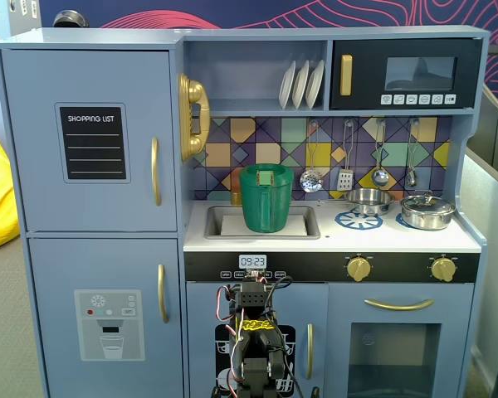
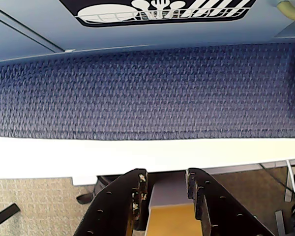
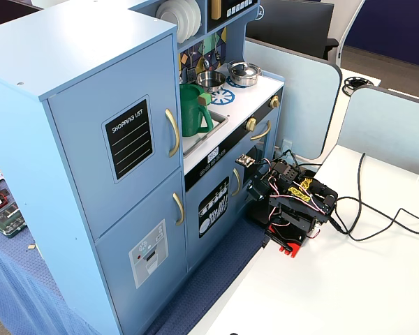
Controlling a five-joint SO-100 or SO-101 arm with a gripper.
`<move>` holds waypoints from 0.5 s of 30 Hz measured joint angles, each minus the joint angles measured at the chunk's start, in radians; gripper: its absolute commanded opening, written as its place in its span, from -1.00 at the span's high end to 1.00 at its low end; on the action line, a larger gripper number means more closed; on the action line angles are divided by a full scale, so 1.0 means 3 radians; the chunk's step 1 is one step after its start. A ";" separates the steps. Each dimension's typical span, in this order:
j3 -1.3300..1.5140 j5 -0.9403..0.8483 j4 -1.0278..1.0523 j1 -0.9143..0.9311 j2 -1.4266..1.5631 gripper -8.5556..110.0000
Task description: Open the left cabinet door
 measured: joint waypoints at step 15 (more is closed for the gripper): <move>-0.0020 0.0511 -0.0015 0.0041 0.0000 0.86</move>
